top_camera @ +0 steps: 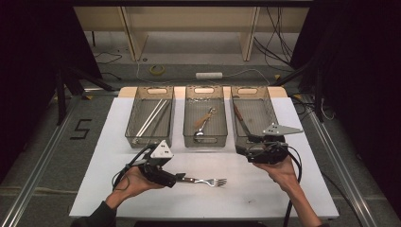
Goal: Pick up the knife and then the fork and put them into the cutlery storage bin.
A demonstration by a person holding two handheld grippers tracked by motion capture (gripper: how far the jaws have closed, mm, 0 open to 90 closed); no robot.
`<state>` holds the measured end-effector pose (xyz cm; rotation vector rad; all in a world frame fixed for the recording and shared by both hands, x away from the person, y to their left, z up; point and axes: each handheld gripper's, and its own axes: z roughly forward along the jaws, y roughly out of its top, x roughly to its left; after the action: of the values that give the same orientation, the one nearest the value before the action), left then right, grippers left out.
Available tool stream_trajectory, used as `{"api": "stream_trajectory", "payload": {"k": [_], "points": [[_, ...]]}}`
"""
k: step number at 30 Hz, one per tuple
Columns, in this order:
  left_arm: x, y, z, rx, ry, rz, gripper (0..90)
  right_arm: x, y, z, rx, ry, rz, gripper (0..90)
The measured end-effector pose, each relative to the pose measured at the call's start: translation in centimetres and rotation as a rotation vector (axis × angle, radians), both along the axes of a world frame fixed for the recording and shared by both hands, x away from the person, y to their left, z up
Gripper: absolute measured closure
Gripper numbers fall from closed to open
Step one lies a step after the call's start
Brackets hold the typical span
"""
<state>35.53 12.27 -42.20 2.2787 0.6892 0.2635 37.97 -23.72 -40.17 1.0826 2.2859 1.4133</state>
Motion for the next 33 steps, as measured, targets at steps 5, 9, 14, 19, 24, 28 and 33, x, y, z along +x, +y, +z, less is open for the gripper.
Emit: {"api": "stream_trajectory", "payload": {"k": [5,9,14,19,24,28,33], "points": [[0.6,-0.9,-0.1,0.052,0.025,-0.039,20.6,-1.2,-0.2,-0.6,0.019,0.012,0.011,26.8],[1.0,-1.4,-0.7,0.102,0.059,-0.070,21.3,-2.1,-0.1,-1.1,-0.001,0.010,0.020,26.1],[1.5,-1.7,-1.1,0.145,0.101,-0.091,23.3,-2.8,-0.2,-1.4,0.002,0.018,0.032,26.1],[2.0,-2.0,-1.4,0.196,0.122,-0.115,26.9,-3.3,-0.1,-1.6,0.004,0.020,0.042,26.1],[2.1,-2.4,-2.1,0.237,0.144,-0.139,31.4,-3.7,-0.2,-1.8,0.013,0.012,0.048,26.2],[2.2,-2.5,-2.3,0.257,0.150,-0.148,35.1,-4.0,-0.2,-1.9,0.015,0.009,0.056,26.1],[2.2,-2.6,-2.5,0.278,0.146,-0.160,39.5,-4.2,-0.1,-2.0,0.008,0.012,0.058,26.2]]}}
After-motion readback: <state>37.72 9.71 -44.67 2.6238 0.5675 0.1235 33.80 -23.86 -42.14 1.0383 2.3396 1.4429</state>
